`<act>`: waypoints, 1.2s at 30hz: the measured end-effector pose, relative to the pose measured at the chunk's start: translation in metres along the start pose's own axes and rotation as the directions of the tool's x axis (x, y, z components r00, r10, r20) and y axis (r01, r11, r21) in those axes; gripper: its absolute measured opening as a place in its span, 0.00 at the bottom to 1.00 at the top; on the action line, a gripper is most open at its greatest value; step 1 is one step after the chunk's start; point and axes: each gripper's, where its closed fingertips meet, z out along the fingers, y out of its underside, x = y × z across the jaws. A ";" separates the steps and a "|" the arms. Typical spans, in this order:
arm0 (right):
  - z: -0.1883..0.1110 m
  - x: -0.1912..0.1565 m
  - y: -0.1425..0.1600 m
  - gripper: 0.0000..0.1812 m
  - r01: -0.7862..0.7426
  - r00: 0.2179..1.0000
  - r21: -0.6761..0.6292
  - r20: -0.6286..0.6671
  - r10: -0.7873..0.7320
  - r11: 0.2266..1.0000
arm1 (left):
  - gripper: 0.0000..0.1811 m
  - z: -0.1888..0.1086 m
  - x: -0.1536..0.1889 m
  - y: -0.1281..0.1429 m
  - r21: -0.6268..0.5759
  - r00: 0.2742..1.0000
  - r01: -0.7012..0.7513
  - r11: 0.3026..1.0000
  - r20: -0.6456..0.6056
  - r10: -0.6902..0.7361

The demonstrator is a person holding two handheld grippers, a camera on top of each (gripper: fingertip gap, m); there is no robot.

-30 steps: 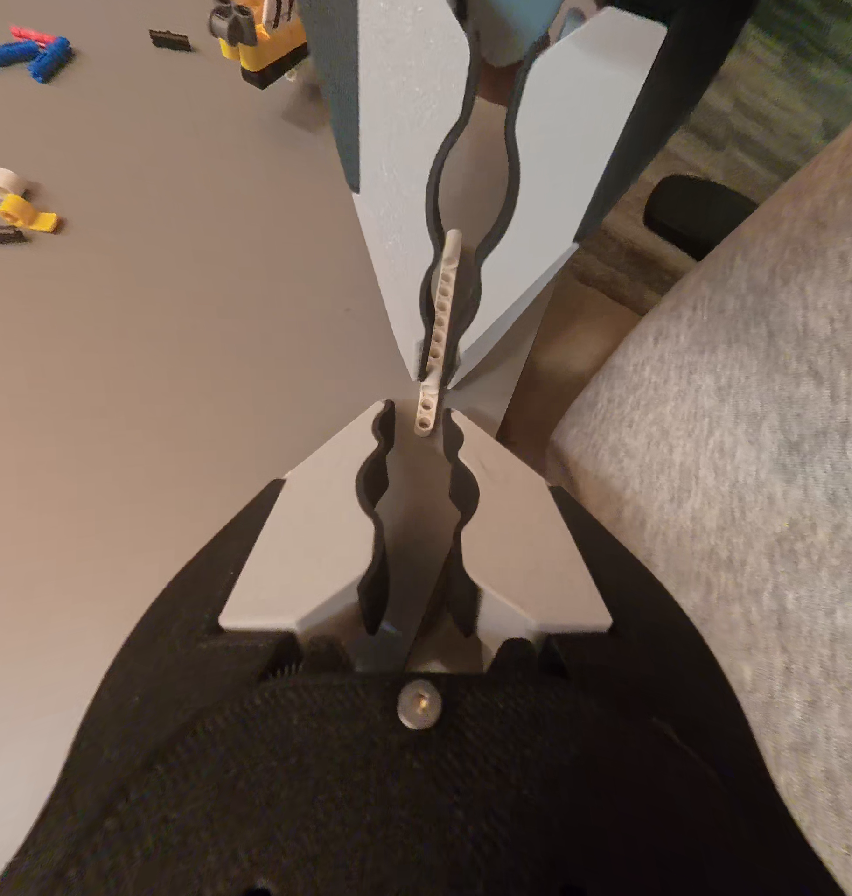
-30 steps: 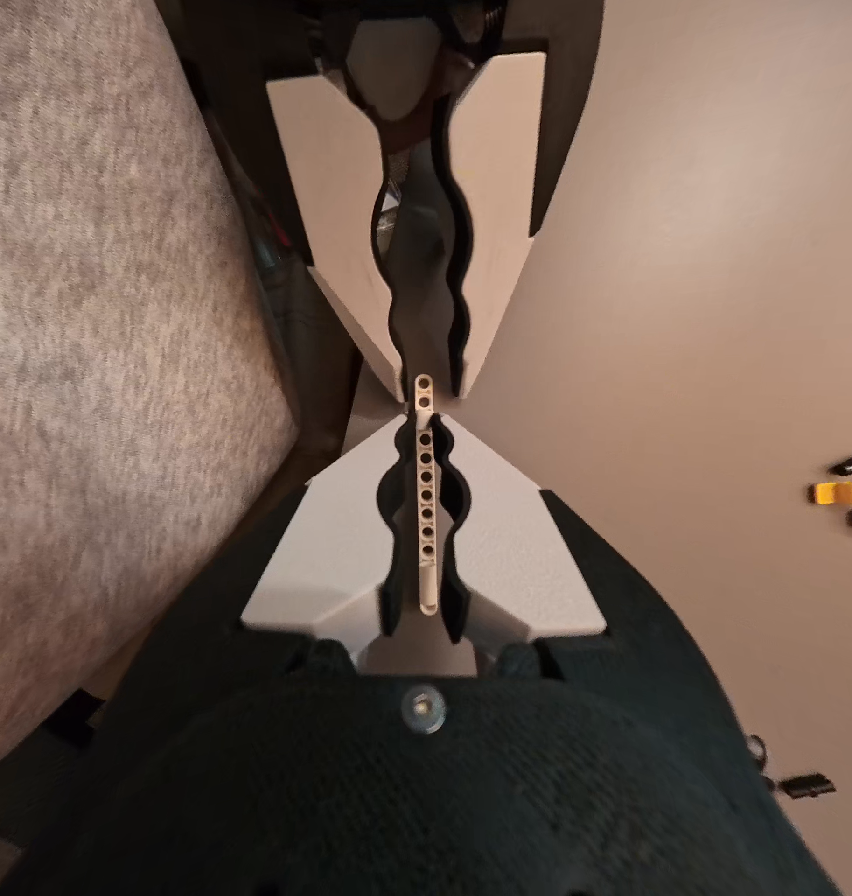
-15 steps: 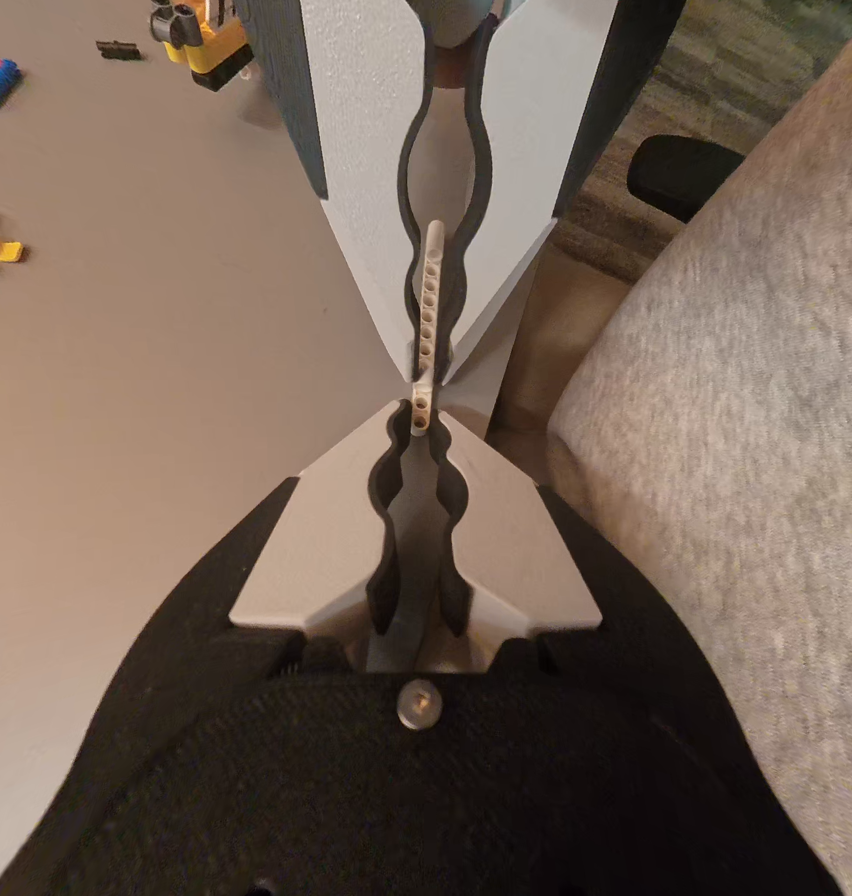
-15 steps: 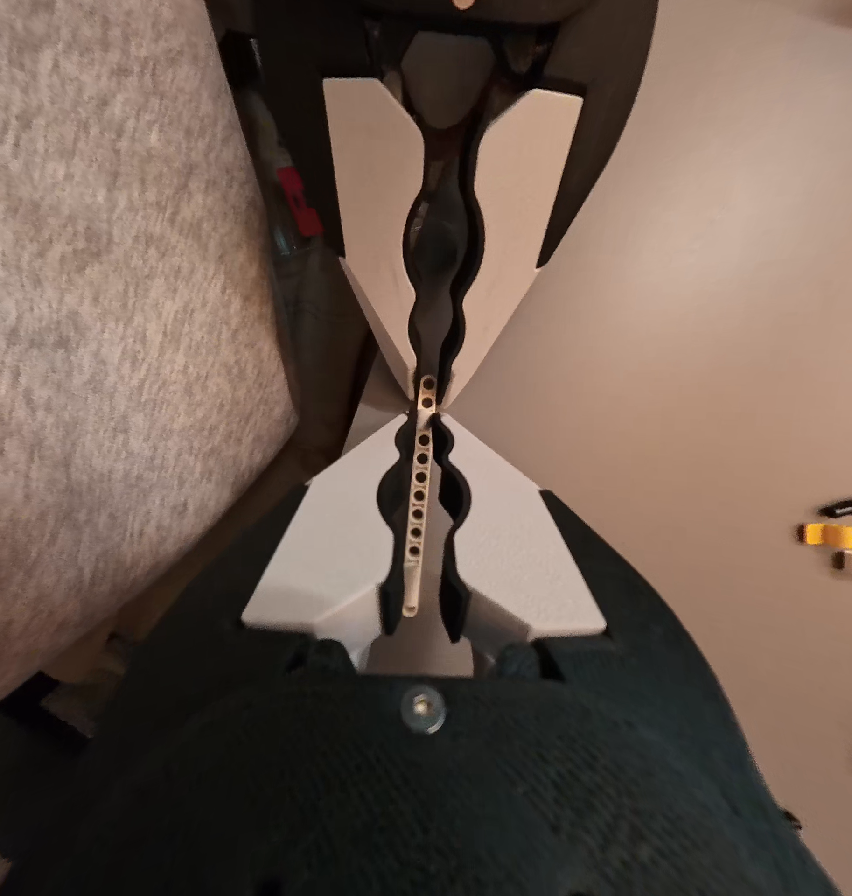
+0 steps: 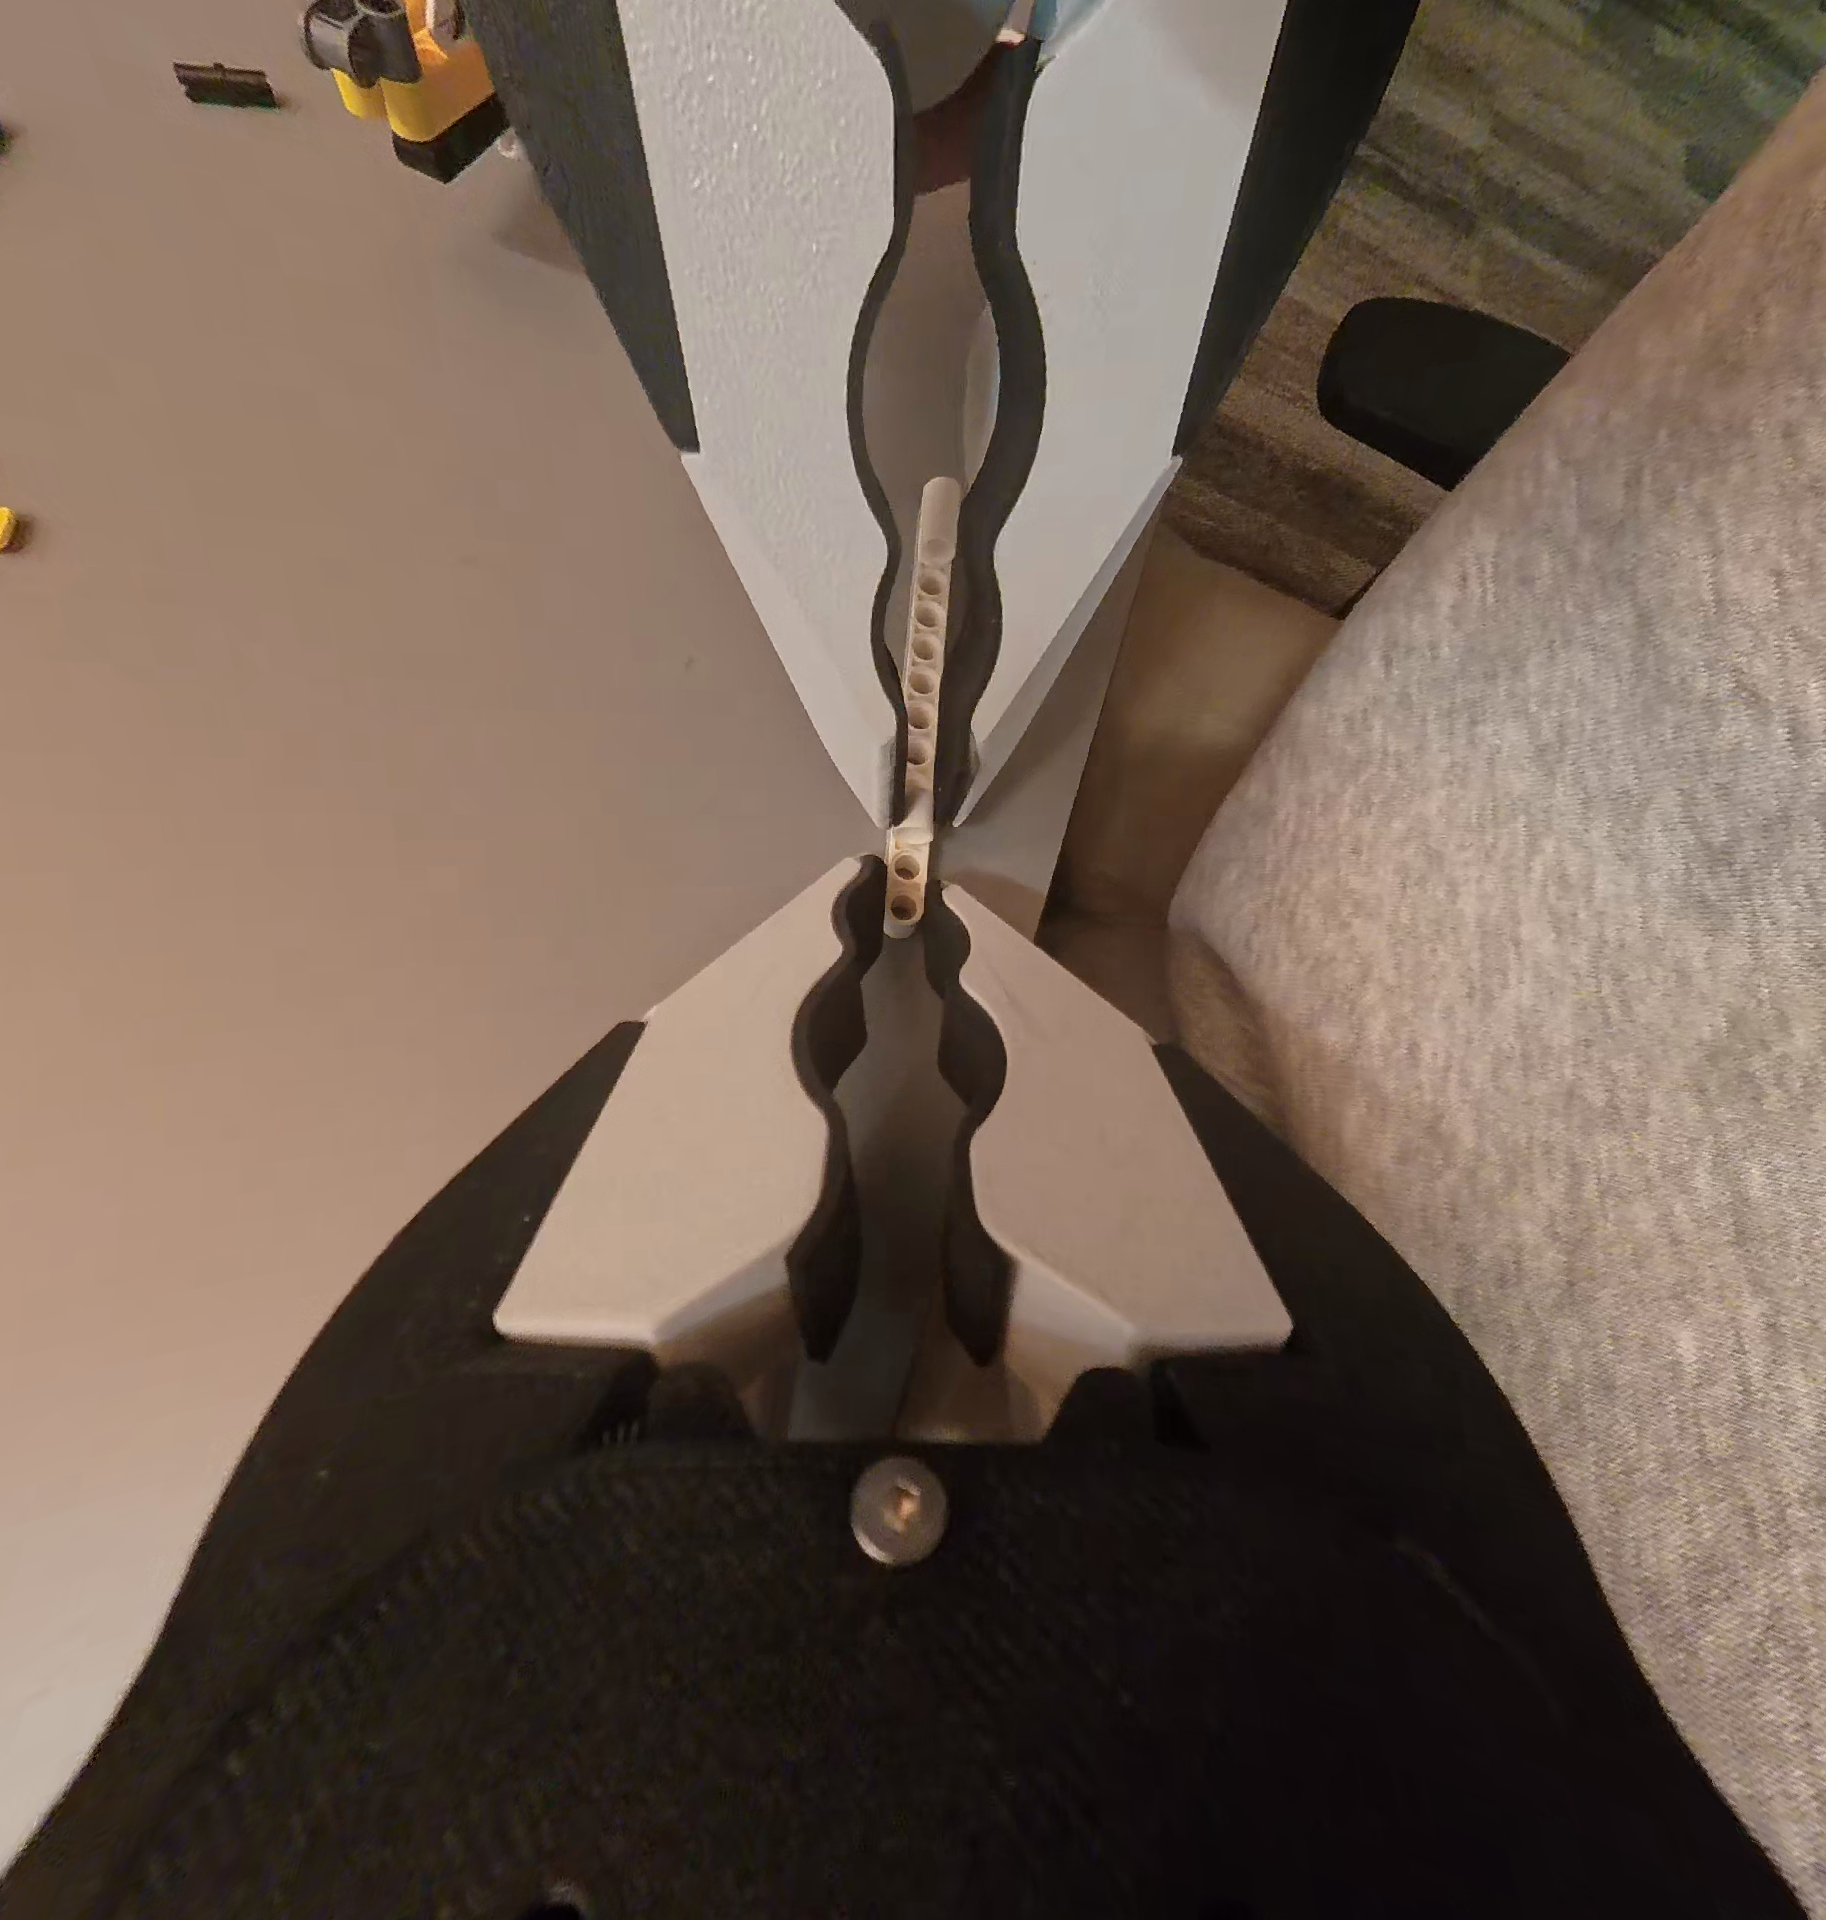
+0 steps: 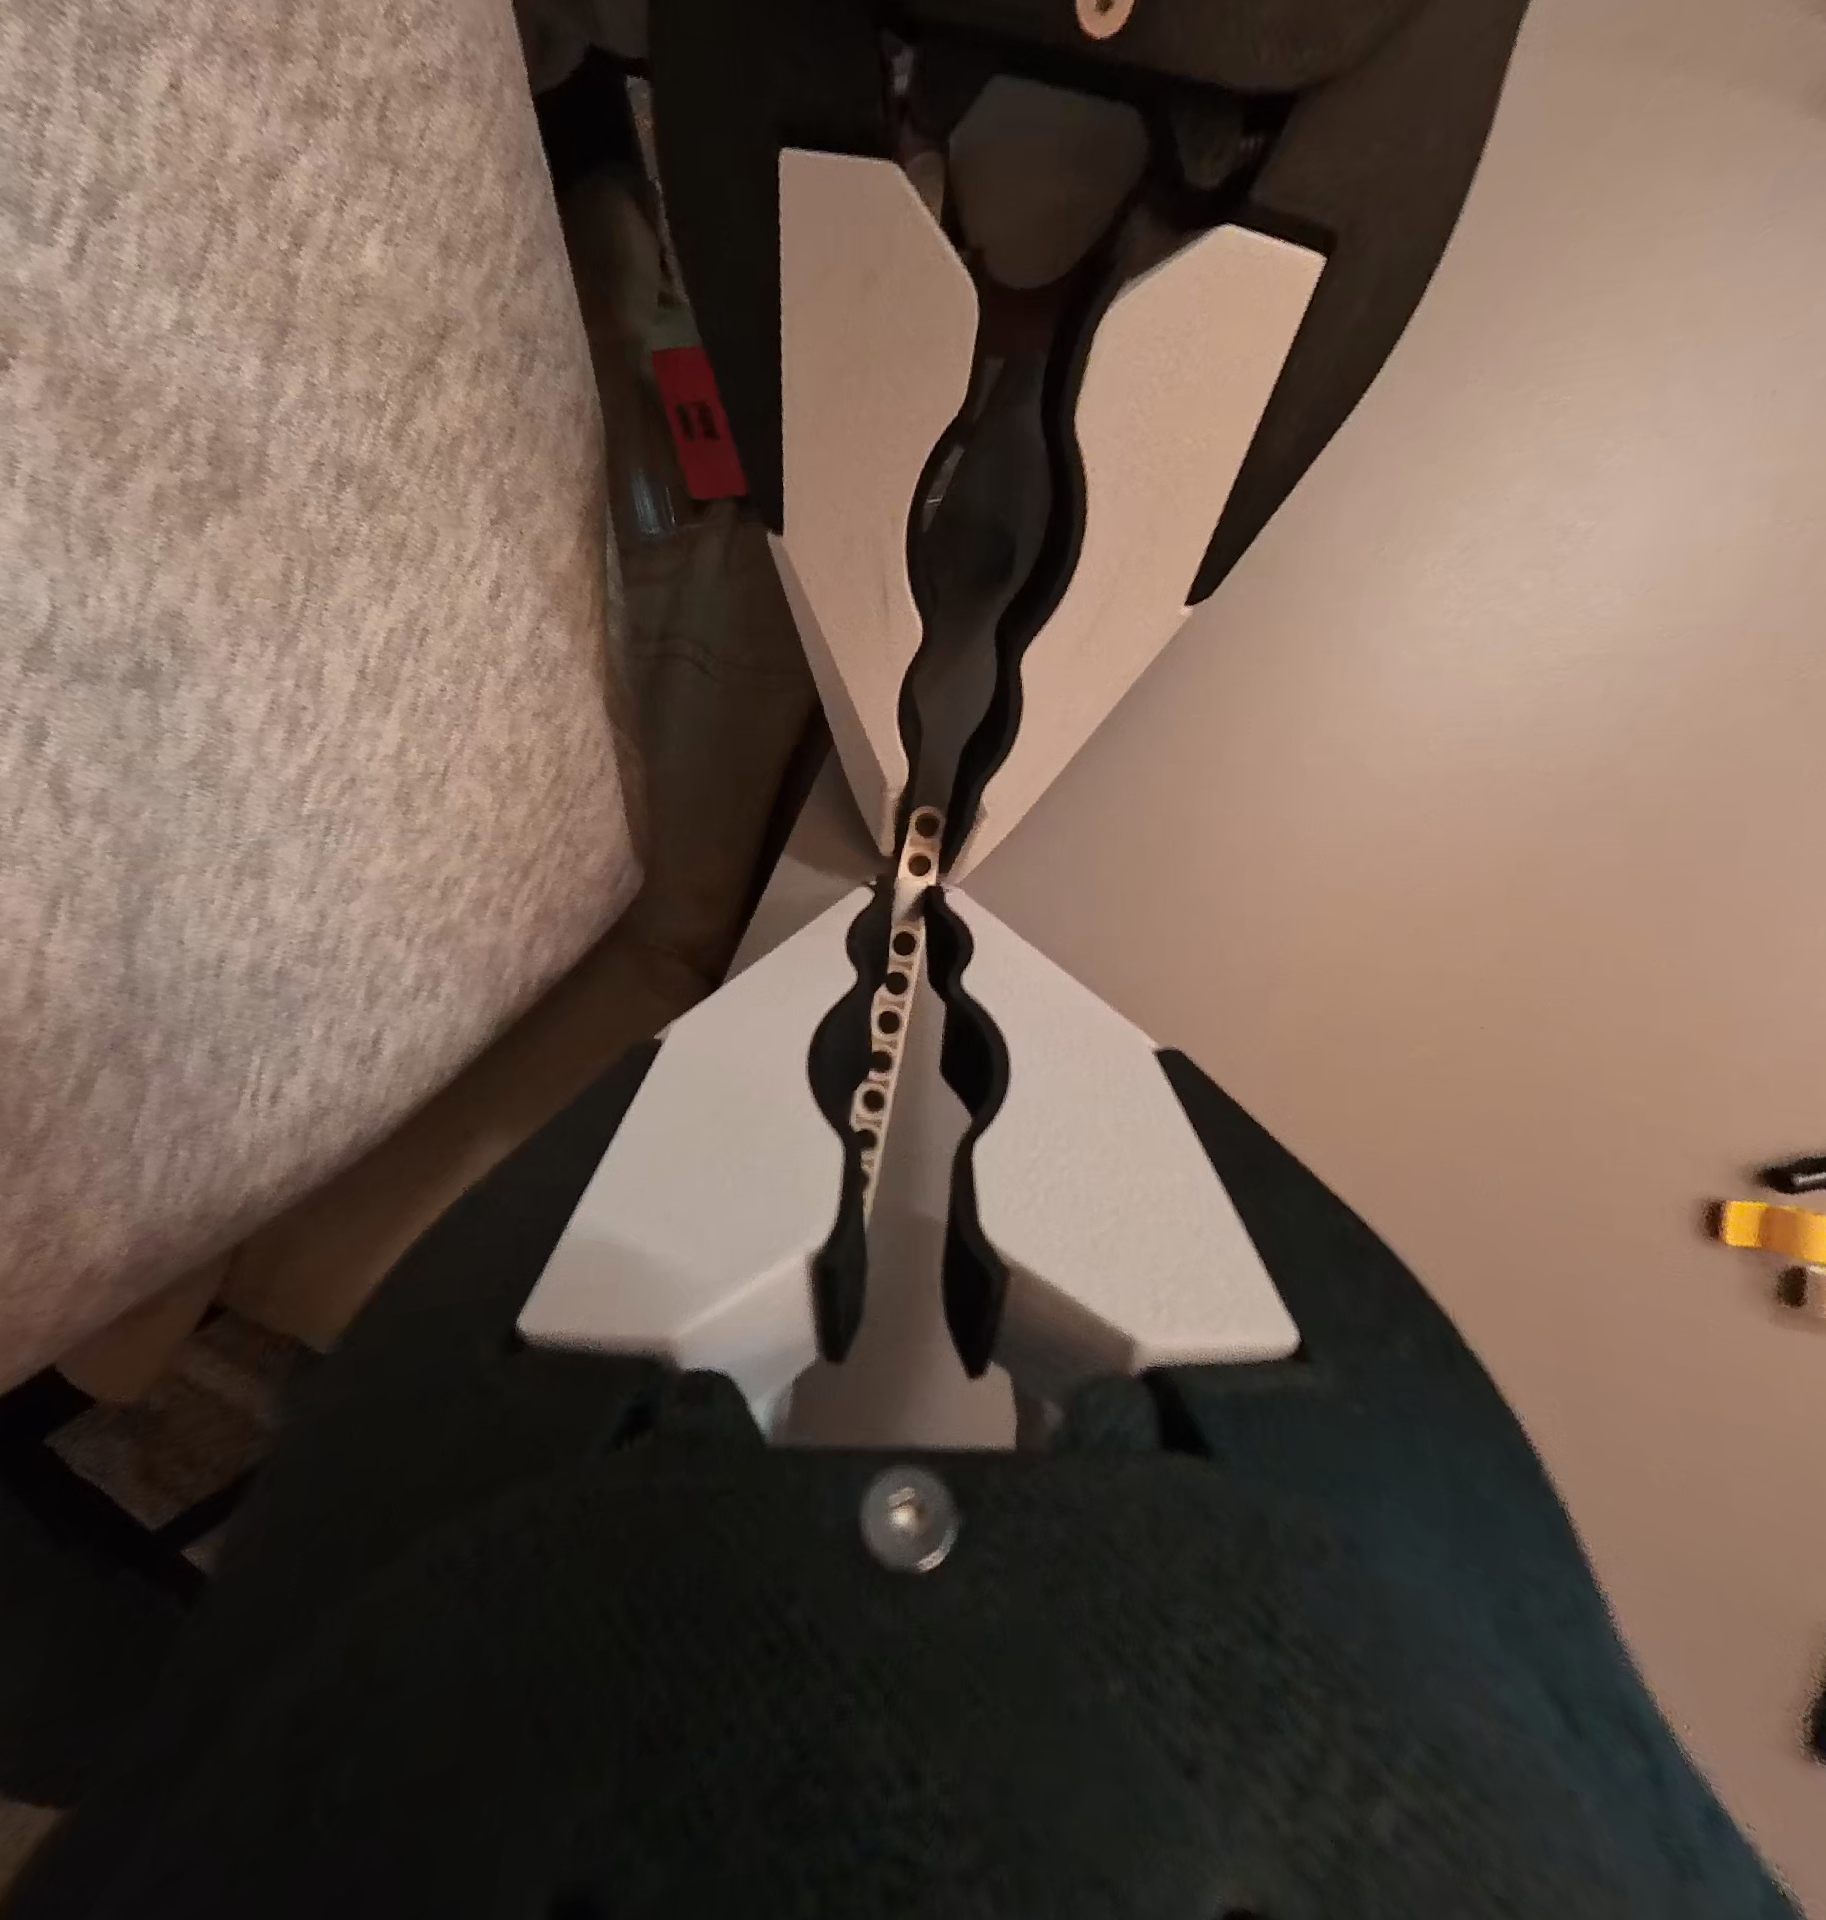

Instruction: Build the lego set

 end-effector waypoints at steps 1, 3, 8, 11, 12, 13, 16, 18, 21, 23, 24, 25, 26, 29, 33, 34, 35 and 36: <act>0.000 0.000 0.000 0.02 -0.002 1.000 0.000 -0.010 0.002 1.000 | 0.03 0.000 0.000 0.000 0.001 1.000 0.000 1.000 0.002 0.000; 0.000 0.000 0.000 0.03 0.011 0.999 0.001 -0.032 -0.011 1.000 | 0.03 0.000 0.000 0.000 0.003 1.000 0.000 1.000 0.004 0.000; 0.000 0.001 0.000 0.03 -0.014 0.999 0.006 -0.052 0.015 1.000 | 0.03 -0.001 0.001 -0.001 0.019 1.000 0.015 1.000 -0.005 -0.015; -0.004 0.007 0.008 0.12 -0.087 0.990 -0.044 -0.111 0.082 0.995 | 0.03 -0.003 0.001 -0.003 0.046 0.999 0.051 0.998 -0.012 -0.051; -0.006 0.006 0.009 0.13 -0.098 0.988 -0.044 -0.127 0.092 0.994 | 0.04 -0.004 0.001 -0.002 0.043 0.998 0.061 0.997 -0.017 -0.060; -0.010 0.006 0.008 0.13 -0.107 0.984 -0.027 -0.147 0.102 0.994 | 0.06 -0.004 0.002 -0.002 0.043 0.998 0.066 0.997 -0.021 -0.065; -0.023 0.004 0.006 0.14 -0.145 0.967 0.042 -0.206 0.151 0.988 | 0.10 -0.005 0.003 -0.002 0.043 0.998 0.066 0.997 -0.029 -0.064; -0.033 0.004 0.007 0.14 -0.168 0.949 0.085 -0.257 0.185 0.982 | 0.14 -0.006 0.004 -0.002 0.040 0.997 0.068 0.997 -0.032 -0.067; -0.048 0.000 0.006 0.14 -0.188 0.914 0.163 -0.331 0.233 0.969 | 0.20 -0.009 0.001 -0.001 0.035 0.997 0.076 0.997 -0.024 -0.075; -0.058 -0.004 0.005 0.14 -0.194 0.888 0.228 -0.373 0.270 0.954 | 0.22 -0.014 -0.002 -0.005 0.056 0.997 0.082 0.995 -0.011 -0.081; -0.062 -0.006 0.005 0.14 -0.195 0.874 0.264 -0.391 0.290 0.945 | 0.23 -0.018 -0.004 -0.009 0.077 0.997 0.083 0.994 -0.006 -0.083; -0.067 -0.009 0.005 0.14 -0.194 0.859 0.300 -0.408 0.309 0.934 | 0.23 -0.023 -0.007 -0.015 0.106 0.996 0.086 0.991 0.003 -0.087; -0.071 -0.012 0.004 0.14 -0.190 0.843 0.338 -0.425 0.330 0.922 | 0.23 -0.027 -0.011 -0.022 0.142 0.995 0.090 0.986 0.021 -0.094; -0.084 -0.021 0.003 0.13 -0.165 0.793 0.469 -0.461 0.399 0.868 | 0.23 -0.040 -0.043 -0.043 0.247 0.977 0.134 0.960 0.132 -0.170; -0.093 -0.028 0.008 0.11 -0.098 0.712 0.589 -0.522 0.470 0.803 | 0.13 -0.040 -0.103 -0.060 0.307 0.907 0.197 0.931 0.303 -0.292; -0.094 -0.028 0.010 0.11 -0.083 0.688 0.608 -0.538 0.487 0.790 | 0.06 -0.036 -0.116 -0.064 0.312 0.893 0.213 0.926 0.322 -0.314; -0.097 -0.026 0.012 0.11 -0.065 0.662 0.634 -0.550 0.509 0.771 | 0.03 -0.030 -0.125 -0.068 0.309 0.889 0.226 0.924 0.322 -0.325; -0.100 -0.025 0.012 0.10 -0.044 0.643 0.667 -0.551 0.532 0.744 | 0.03 -0.023 -0.135 -0.070 0.292 0.884 0.238 0.926 0.330 -0.331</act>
